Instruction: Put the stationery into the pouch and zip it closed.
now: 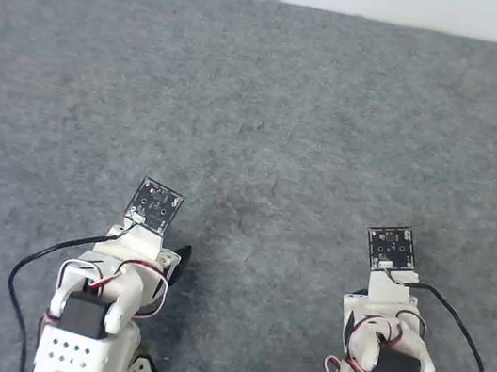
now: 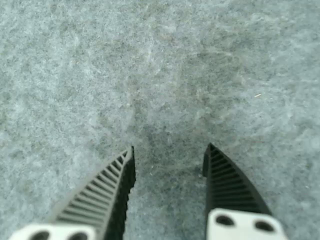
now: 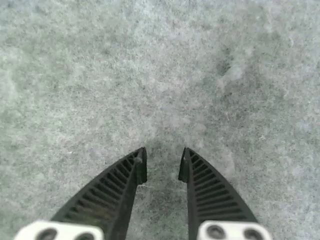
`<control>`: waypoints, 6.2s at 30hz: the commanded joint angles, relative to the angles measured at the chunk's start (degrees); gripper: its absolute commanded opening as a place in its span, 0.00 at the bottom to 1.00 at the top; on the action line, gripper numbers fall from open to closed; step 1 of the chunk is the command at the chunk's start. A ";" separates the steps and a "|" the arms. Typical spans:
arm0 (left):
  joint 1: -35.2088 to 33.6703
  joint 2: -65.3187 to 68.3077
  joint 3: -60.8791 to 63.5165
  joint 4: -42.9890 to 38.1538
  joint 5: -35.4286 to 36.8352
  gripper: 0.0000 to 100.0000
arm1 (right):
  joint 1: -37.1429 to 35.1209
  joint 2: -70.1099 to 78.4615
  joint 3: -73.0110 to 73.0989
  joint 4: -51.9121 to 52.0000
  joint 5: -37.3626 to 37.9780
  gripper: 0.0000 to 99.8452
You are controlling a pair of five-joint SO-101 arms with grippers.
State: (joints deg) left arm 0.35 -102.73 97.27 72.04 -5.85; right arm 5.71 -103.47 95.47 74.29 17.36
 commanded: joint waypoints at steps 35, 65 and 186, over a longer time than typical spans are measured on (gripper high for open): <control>-0.26 -1.58 -0.75 0.26 -0.18 0.21 | 0.22 -0.48 0.97 0.48 -0.44 0.13; -0.26 -1.58 -0.75 0.26 -0.18 0.21 | 0.22 -0.48 0.97 0.48 -0.44 0.13; -0.35 -1.58 -0.75 0.26 -0.09 0.21 | -19.65 -0.48 0.97 0.48 -0.44 0.13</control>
State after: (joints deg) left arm 0.35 -102.73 97.27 72.04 -5.85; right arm -13.45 -103.47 95.47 74.29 17.36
